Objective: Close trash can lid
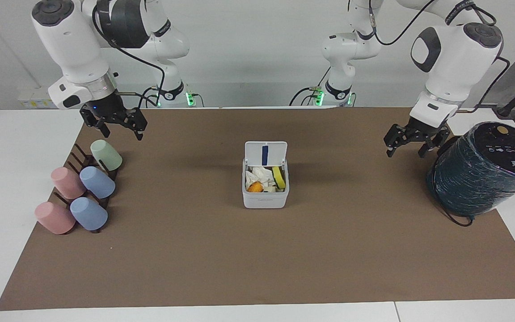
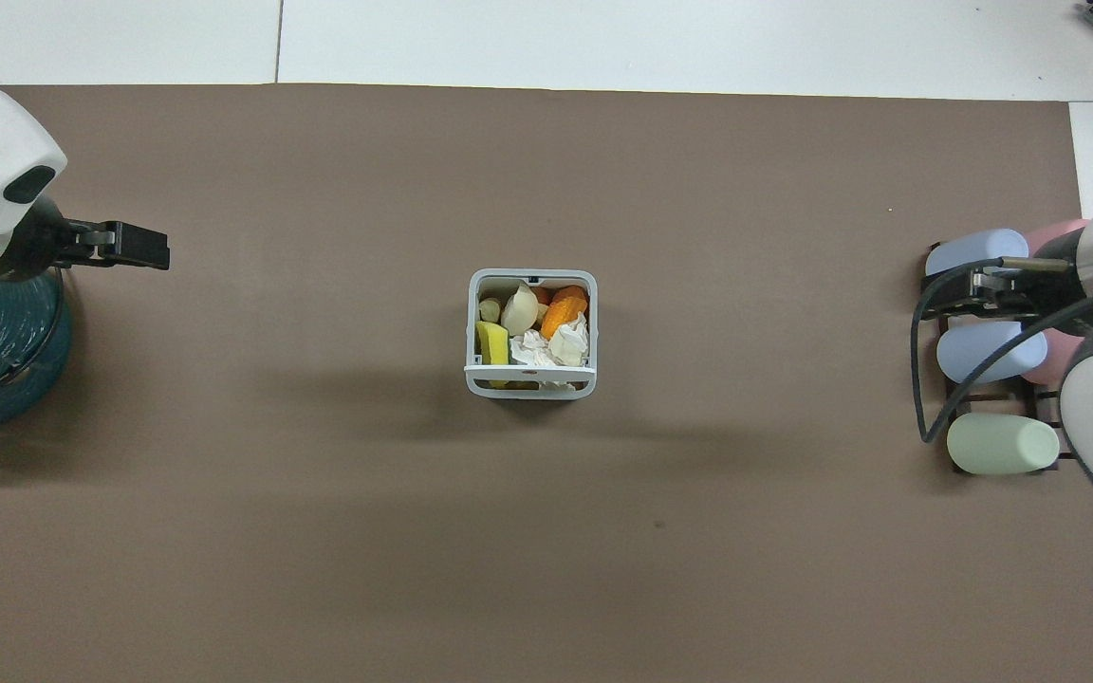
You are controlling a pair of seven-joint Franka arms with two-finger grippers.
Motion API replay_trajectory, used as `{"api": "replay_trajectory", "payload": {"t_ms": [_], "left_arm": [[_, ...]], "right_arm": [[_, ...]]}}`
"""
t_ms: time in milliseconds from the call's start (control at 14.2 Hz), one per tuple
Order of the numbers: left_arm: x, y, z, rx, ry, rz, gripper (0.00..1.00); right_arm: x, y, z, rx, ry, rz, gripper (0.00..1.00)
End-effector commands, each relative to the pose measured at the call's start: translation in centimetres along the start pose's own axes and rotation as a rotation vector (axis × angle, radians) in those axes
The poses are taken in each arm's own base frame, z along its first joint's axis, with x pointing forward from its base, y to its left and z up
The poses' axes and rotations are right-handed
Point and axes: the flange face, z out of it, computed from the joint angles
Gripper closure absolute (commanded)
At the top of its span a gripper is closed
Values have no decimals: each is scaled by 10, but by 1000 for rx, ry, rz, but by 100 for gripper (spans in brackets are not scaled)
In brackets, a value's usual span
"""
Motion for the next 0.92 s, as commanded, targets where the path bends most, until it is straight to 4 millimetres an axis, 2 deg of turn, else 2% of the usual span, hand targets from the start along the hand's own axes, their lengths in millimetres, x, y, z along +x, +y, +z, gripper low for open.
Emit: {"api": "replay_trajectory", "payload": {"t_ms": [0,141,212,494,847], "left_arm": [[-5,-1,-3,23,22,0,0],[-7,1,-4,22,15,-8,0],[-7,14,-4,19,21,18,0],[-16,94,-2,0,9,135,0],[-42,181,2,-22,3,99,0]], "right_arm": [[-5,3,-3,7,-4,-13,0],[-5,3,-3,7,-4,-13,0],[-5,3,-3,7,-4,-13,0],[-5,3,-3,7,-4,-13,0],[-5,3,-3,7,-4,-13,0]]}}
